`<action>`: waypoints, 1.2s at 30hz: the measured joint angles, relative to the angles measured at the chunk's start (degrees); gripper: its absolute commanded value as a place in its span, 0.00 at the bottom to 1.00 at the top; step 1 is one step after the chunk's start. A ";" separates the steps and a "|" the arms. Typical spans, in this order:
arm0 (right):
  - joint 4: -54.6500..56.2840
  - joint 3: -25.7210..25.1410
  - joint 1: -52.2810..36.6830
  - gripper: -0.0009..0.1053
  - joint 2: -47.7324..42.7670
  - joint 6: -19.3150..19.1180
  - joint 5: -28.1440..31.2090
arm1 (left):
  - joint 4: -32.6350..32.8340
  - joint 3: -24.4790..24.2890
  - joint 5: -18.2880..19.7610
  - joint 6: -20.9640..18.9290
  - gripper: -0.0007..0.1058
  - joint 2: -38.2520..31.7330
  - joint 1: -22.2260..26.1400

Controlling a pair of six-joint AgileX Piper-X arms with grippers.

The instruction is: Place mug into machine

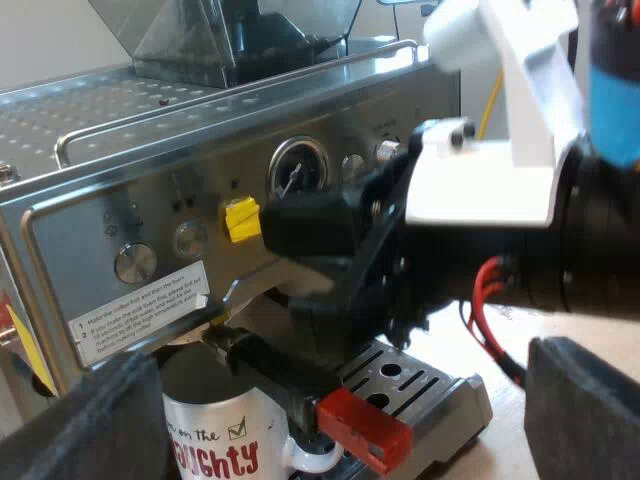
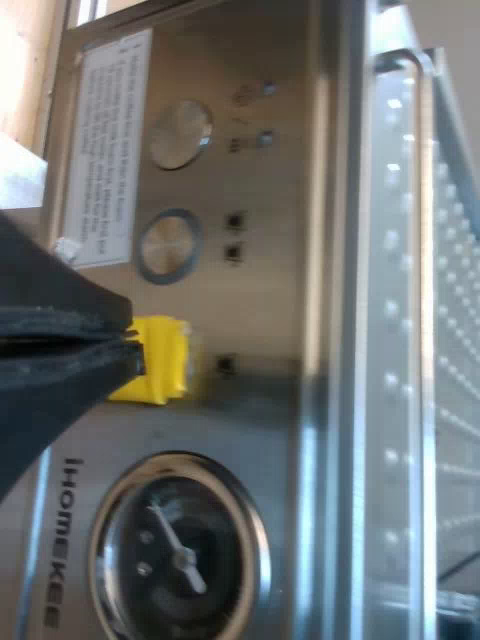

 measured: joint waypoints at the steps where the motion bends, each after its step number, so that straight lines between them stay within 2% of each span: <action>1: 0.00 0.00 0.00 0.01 0.12 0.00 0.00 | 0.00 0.00 0.00 0.00 0.71 0.00 0.00; 14: -0.37 -0.31 -1.60 0.01 1.37 0.00 -0.26 | 0.00 0.00 0.00 0.00 0.71 0.00 0.00; 21: -2.29 -0.36 -2.63 0.01 2.23 0.00 -2.88 | 0.00 0.00 0.11 0.00 0.71 0.00 0.00; 36: -3.99 -0.20 -4.05 0.01 2.68 0.00 -2.78 | 0.00 0.00 0.11 0.00 0.71 0.00 0.00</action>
